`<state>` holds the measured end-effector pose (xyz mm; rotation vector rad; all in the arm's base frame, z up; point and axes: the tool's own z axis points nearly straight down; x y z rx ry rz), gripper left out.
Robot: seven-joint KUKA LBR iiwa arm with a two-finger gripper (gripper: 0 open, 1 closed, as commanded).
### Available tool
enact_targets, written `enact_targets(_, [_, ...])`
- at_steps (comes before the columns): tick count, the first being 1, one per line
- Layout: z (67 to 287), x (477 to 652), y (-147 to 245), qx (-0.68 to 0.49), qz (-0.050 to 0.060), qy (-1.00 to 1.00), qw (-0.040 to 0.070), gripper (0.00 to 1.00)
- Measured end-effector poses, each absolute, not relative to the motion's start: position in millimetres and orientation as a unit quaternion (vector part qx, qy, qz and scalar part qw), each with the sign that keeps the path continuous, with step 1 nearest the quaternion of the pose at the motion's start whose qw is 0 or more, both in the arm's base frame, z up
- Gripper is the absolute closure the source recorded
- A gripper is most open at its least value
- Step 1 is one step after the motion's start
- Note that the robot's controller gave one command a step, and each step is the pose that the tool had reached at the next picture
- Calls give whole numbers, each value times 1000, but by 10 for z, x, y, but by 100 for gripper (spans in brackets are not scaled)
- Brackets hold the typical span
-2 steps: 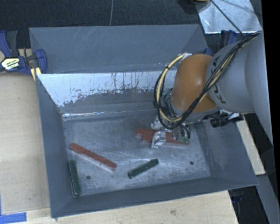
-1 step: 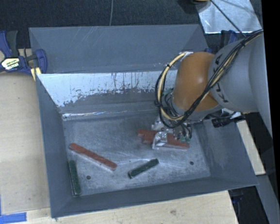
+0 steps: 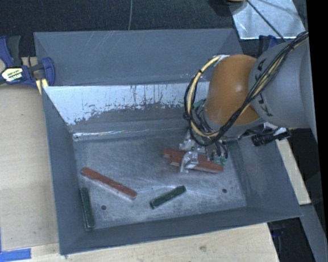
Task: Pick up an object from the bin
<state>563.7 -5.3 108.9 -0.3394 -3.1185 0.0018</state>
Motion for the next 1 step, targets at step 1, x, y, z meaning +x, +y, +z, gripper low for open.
enact_targets(1, [1307,5651,-55,-108,0,-994,-1,100])
